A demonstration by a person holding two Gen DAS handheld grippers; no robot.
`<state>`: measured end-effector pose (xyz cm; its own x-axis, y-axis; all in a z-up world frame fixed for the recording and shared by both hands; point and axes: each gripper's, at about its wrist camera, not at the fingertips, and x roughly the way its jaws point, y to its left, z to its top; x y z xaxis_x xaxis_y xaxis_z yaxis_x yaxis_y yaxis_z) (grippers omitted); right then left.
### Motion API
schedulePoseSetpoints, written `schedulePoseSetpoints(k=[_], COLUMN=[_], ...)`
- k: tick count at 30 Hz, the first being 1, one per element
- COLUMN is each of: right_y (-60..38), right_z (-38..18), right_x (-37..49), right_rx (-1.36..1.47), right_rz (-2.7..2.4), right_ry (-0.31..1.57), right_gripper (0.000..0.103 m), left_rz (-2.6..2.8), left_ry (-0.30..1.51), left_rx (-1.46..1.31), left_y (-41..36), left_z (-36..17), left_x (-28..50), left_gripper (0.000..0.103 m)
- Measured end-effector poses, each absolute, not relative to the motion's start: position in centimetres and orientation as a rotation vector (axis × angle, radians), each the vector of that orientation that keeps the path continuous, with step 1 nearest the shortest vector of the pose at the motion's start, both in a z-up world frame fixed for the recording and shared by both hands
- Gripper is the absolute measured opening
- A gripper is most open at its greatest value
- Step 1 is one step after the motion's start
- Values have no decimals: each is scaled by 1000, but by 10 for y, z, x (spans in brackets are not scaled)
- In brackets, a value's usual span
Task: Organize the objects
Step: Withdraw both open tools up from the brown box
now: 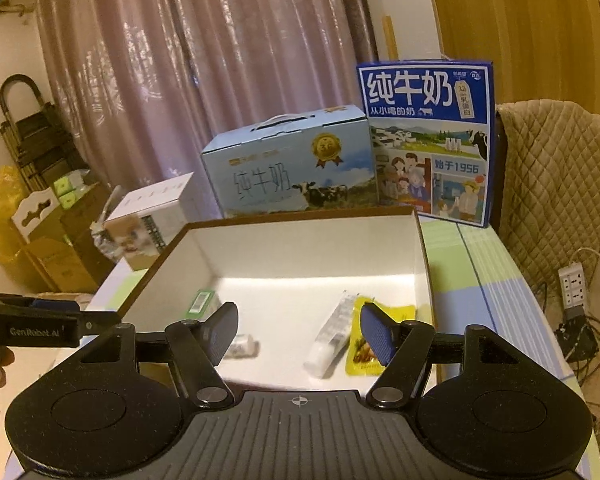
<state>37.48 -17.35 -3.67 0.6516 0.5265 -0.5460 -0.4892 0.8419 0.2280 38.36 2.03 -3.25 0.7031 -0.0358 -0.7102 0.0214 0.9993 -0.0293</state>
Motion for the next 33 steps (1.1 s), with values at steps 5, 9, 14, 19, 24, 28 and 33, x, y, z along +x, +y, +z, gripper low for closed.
schedulePoseSetpoints(k=[5, 9, 14, 19, 24, 28, 33], right_y=[-183, -190, -198, -208, -219, -229, -238], right_z=[-33, -29, -29, -37, -53, -70, -90], right_x=[352, 337, 324, 315, 311, 311, 315], right_rx=[75, 93, 86, 80, 48, 24, -8], right_rz=[607, 618, 624, 617, 602, 579, 539], right_ry=[630, 624, 626, 651, 696, 744, 809], right_gripper=[65, 65, 65, 65, 65, 65, 65], left_rz=[-36, -16, -8, 0, 3, 7, 16], left_ry=[791, 788, 802, 814, 833, 867, 923], left_rx=[-75, -92, -123, -142, -140, -125, -127], left_y=[23, 25, 28, 32, 35, 42, 53], left_z=[-25, -24, -29, -37, -52, -72, -93], left_x=[356, 336, 318, 302, 291, 289, 290], left_gripper=[70, 70, 70, 70, 71, 71, 71])
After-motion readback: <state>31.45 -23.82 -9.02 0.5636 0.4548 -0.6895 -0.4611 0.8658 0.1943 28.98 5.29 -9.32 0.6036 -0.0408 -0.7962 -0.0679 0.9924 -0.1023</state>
